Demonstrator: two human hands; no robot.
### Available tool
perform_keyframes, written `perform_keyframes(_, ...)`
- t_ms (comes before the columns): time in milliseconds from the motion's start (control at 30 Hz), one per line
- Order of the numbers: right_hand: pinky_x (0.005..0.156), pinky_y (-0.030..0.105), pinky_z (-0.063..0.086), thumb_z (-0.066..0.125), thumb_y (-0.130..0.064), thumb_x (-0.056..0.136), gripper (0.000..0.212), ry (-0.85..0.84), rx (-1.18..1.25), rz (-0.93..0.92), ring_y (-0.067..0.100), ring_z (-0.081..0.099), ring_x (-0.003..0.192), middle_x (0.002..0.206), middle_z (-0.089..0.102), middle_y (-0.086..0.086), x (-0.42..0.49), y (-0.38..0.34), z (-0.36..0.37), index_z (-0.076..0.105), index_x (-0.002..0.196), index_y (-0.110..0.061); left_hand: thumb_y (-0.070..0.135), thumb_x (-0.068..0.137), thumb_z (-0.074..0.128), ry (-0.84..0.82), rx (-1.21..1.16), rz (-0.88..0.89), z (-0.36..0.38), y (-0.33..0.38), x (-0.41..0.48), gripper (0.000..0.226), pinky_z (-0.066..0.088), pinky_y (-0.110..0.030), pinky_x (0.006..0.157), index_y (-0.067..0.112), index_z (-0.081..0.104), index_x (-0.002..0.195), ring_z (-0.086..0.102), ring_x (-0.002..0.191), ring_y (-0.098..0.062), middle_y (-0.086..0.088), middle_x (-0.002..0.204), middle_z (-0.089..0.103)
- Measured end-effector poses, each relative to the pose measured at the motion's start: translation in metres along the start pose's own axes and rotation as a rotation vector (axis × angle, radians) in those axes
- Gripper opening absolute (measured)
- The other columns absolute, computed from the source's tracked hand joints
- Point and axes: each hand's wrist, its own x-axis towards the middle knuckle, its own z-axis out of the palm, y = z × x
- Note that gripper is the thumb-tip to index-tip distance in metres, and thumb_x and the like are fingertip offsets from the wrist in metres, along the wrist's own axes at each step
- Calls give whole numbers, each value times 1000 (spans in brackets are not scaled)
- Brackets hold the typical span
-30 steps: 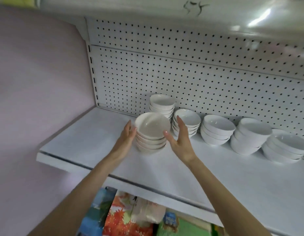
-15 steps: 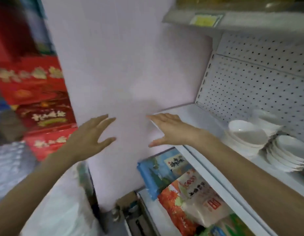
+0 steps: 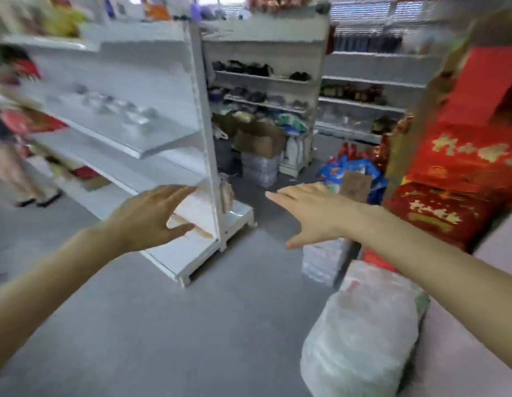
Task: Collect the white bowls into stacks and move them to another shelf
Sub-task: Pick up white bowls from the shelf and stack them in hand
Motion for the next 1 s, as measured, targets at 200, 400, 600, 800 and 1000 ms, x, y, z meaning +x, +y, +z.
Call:
perform_keyframes(200,112,45,27,63,-62,79,102,23,-33,-267,26,25,142,157,23,3,157,-95,-67,4,153,-25,60,87,52,-41,54,-316,-32,-148,-73,78,40,-38,104,27,24,151,40,136,-22,1,154,35)
perform_keyframes(400,113,42,25,61,-63,80,101,-8,-96,-406,25,27,141,155,24,2,294,-146,-99,-2,153,-31,56,87,56,-63,120,-483,-28,-247,-93,77,38,-36,105,22,27,150,42,135,-22,-1,152,38)
perform_keyframes(600,115,42,22,63,-59,82,100,-122,-35,-429,23,22,144,157,19,1,434,-155,-115,-4,152,-34,54,89,55,-56,114,-560,-18,-351,-36,76,39,-37,104,27,21,151,42,134,-20,4,154,33)
perform_keyframes(800,114,44,21,61,-62,81,99,-53,-32,-400,24,22,144,156,22,3,566,-148,-160,-2,153,-33,59,89,49,-42,156,-548,-15,-445,34,78,38,-31,104,29,15,152,40,135,-16,6,154,30)
perform_keyframes(1000,112,45,23,63,-62,79,100,-105,-13,-431,27,25,141,153,24,0,674,-177,-163,-1,151,-37,57,89,50,-22,103,-543,8,-546,75,76,39,-32,104,30,16,152,38,136,-16,7,155,30)
